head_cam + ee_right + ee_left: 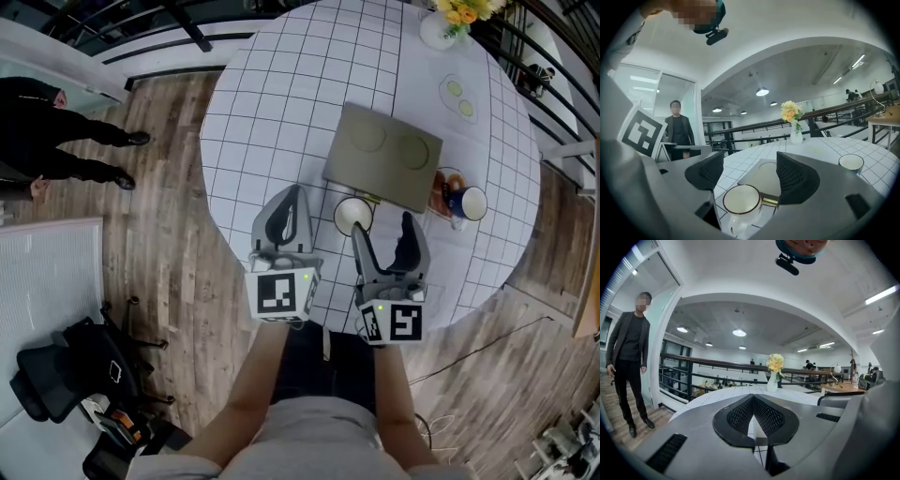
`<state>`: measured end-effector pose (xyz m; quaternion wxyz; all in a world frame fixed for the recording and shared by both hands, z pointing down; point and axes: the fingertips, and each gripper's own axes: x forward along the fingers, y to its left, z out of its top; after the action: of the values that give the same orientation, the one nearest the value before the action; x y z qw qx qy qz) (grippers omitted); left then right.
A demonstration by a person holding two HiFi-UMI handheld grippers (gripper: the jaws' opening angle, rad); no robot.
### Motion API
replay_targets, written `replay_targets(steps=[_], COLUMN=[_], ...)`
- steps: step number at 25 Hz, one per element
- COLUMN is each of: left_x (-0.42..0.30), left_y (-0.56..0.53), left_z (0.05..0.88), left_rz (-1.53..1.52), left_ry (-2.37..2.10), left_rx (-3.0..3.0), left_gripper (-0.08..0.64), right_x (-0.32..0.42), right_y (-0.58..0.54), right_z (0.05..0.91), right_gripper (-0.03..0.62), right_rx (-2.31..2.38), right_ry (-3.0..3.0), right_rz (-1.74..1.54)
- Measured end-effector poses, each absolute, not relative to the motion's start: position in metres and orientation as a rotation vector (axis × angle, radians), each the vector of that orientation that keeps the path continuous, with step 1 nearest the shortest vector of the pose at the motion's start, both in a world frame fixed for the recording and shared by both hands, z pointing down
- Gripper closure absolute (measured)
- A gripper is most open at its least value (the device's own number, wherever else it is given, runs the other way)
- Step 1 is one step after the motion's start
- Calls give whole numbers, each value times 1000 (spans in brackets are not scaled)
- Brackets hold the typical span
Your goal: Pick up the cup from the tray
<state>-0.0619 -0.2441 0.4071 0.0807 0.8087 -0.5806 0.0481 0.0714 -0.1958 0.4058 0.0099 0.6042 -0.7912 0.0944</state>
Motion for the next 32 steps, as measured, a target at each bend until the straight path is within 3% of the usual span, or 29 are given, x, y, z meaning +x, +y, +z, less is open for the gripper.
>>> replay_targets(steps=[4, 5, 6, 7, 32], left_x=[-50, -47, -44, -40, -12], left_y=[-240, -238, -237, -236, -222], left_z=[399, 398, 396, 393, 372], left_rz=[140, 149, 154, 152, 88], left_ry=[-1709, -1699, -1689, -1678, -1618], left_rx=[2458, 2461, 2466, 2476, 2546], left_gripper=[554, 554, 554, 554, 554], right_x=[81, 86, 92, 97, 116], right_y=[-196, -195, -193, -192, -186], right_z=[408, 409, 408, 407, 387], right_gripper=[249, 298, 469, 583, 584], right_rx=[1876, 1899, 1929, 1954, 2045], right_ry=[-2427, -2398, -2370, -2357, -2308], right_rz=[311, 313, 319, 330, 262])
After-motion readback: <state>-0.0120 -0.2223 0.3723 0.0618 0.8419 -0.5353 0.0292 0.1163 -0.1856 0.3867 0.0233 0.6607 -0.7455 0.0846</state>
